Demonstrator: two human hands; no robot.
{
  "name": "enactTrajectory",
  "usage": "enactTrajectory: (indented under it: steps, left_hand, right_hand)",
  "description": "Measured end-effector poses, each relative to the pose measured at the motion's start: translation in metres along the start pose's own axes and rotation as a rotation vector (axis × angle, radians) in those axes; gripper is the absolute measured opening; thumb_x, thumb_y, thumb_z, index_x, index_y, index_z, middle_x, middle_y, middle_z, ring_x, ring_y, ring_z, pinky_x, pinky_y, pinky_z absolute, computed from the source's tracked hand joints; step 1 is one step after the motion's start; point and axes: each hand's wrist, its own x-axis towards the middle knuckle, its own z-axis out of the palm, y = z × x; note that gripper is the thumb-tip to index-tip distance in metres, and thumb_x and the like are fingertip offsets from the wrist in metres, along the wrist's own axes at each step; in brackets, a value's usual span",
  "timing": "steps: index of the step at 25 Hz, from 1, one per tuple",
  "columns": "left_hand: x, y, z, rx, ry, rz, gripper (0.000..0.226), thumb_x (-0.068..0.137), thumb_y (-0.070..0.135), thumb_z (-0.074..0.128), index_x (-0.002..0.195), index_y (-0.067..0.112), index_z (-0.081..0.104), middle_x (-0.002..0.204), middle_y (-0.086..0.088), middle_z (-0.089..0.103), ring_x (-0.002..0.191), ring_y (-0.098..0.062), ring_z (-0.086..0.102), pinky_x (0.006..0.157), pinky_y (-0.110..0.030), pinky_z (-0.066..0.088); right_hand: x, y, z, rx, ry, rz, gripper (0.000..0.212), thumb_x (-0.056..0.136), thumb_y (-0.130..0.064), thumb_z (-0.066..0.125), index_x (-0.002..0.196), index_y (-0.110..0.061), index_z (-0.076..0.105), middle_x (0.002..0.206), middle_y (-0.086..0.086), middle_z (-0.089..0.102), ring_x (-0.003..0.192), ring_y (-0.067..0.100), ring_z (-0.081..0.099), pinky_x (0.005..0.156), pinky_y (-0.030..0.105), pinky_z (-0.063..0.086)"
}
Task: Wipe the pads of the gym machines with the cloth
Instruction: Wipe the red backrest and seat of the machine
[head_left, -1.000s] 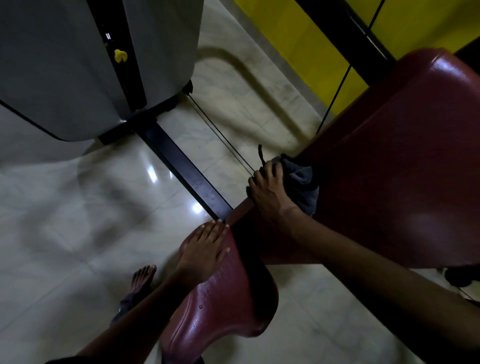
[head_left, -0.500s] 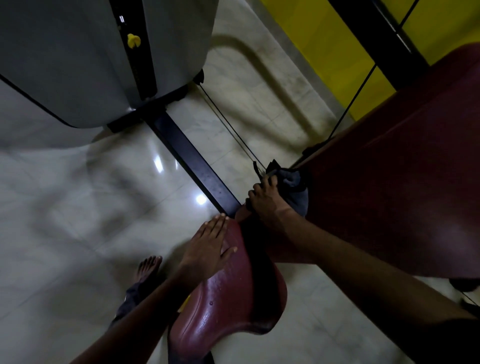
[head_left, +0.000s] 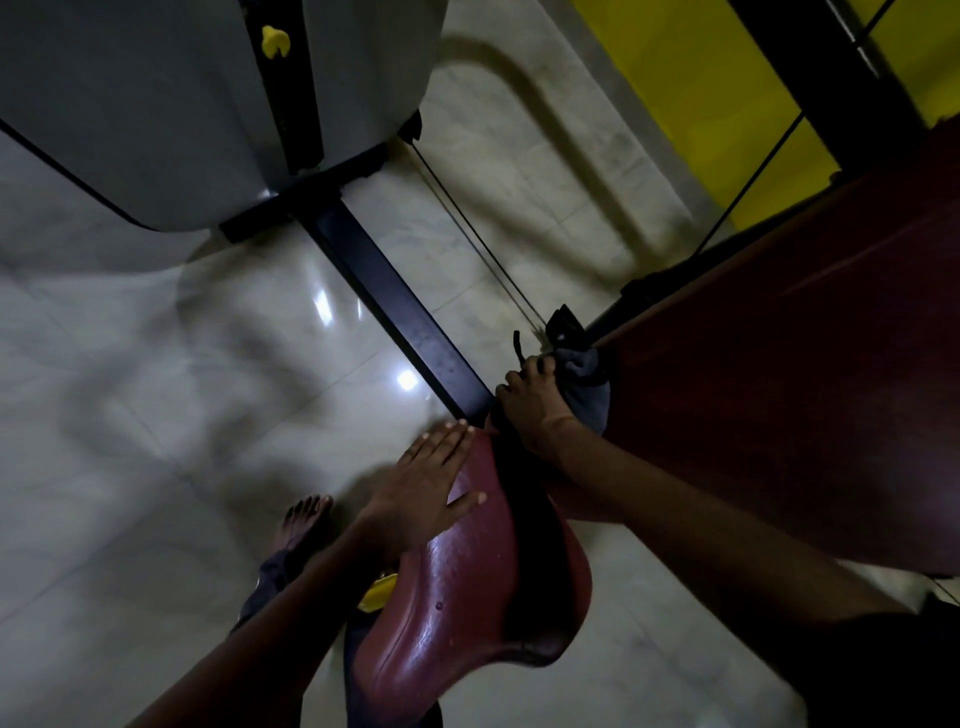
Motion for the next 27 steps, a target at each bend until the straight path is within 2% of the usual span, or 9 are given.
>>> enactTrajectory:
  steps: [5,9,11,15,18,21,24,27]
  left_hand:
    - [-0.002,0.003,0.000,0.018,-0.025,-0.041,0.087,0.094,0.069,0.031,0.156,0.009,0.019,0.163,-0.010,0.019,0.151,-0.023,0.014,0.122,-0.035,0.005]
    - [-0.002,0.000,0.004,-0.017,-0.048,-0.049,0.087,0.094,0.068,0.026,0.157,0.010,0.012,0.164,-0.010,0.012,0.152,-0.024,0.009,0.123,-0.041,0.012]
    - [-0.002,0.001,0.004,-0.018,-0.046,-0.053,0.087,0.093,0.067,0.026,0.158,0.010,0.011,0.164,-0.009,0.011,0.152,-0.025,0.009,0.123,-0.042,0.012]
    - [0.003,0.004,0.002,-0.043,-0.105,-0.067,0.090,0.089,0.067,0.030,0.157,0.010,0.015,0.163,-0.010,0.016,0.151,-0.027,0.013,0.122,-0.043,0.016]
    - [0.013,0.007,-0.010,-0.032,-0.154,-0.068,0.102,0.077,0.072,0.019,0.156,0.007,0.019,0.163,-0.013,0.017,0.151,-0.028,0.015,0.122,-0.041,0.016]
    - [0.015,0.012,-0.019,-0.044,-0.189,-0.061,0.109,0.070,0.074,0.012,0.155,0.005,0.016,0.164,-0.015,0.011,0.152,-0.028,0.010,0.123,-0.038,0.011]
    - [0.013,0.012,-0.020,-0.062,-0.186,-0.085,0.107,0.071,0.072,0.012,0.156,0.007,0.014,0.164,-0.014,0.006,0.152,-0.028,0.007,0.123,-0.039,0.009]
    - [0.017,0.020,-0.017,-0.001,-0.210,-0.045,0.097,0.074,0.062,0.013,0.157,0.012,0.012,0.165,-0.009,0.002,0.153,-0.025,0.004,0.122,-0.036,0.002]
  right_hand:
    - [0.007,0.007,0.006,-0.029,0.005,-0.035,0.042,0.103,-0.033,0.041,0.140,-0.016,0.049,0.140,0.012,0.048,0.133,0.043,0.037,0.113,0.056,0.025]
    - [0.044,-0.013,0.002,-0.019,-0.128,-0.121,0.035,0.105,-0.022,0.039,0.136,-0.010,0.052,0.143,0.011,0.051,0.135,0.038,0.042,0.112,0.057,0.027]
    - [0.052,-0.016,0.004,-0.030,-0.115,-0.152,0.033,0.105,-0.019,0.040,0.133,-0.009,0.054,0.142,0.012,0.054,0.133,0.035,0.047,0.109,0.053,0.032]
    - [0.037,-0.010,0.002,-0.022,-0.112,-0.136,0.036,0.105,-0.024,0.039,0.136,-0.013,0.052,0.144,0.009,0.052,0.134,0.035,0.044,0.111,0.051,0.030]
    - [0.002,0.010,-0.003,-0.069,-0.006,-0.108,0.044,0.102,-0.034,0.042,0.141,-0.015,0.048,0.143,0.011,0.048,0.134,0.041,0.038,0.112,0.053,0.026]
    - [-0.050,0.026,0.022,0.024,0.215,-0.091,0.051,0.096,-0.028,0.043,0.144,-0.012,0.047,0.147,0.015,0.045,0.145,0.045,0.025,0.114,0.056,0.024]
    - [-0.097,0.029,0.074,0.059,0.373,-0.079,0.050,0.089,-0.021,0.044,0.135,-0.013,0.062,0.142,0.008,0.057,0.143,0.036,0.039,0.109,0.049,0.034]
    - [-0.115,0.027,0.107,0.034,0.293,-0.129,0.053,0.079,-0.009,0.043,0.125,-0.012,0.070,0.134,0.006,0.064,0.134,0.034,0.051,0.102,0.048,0.048]
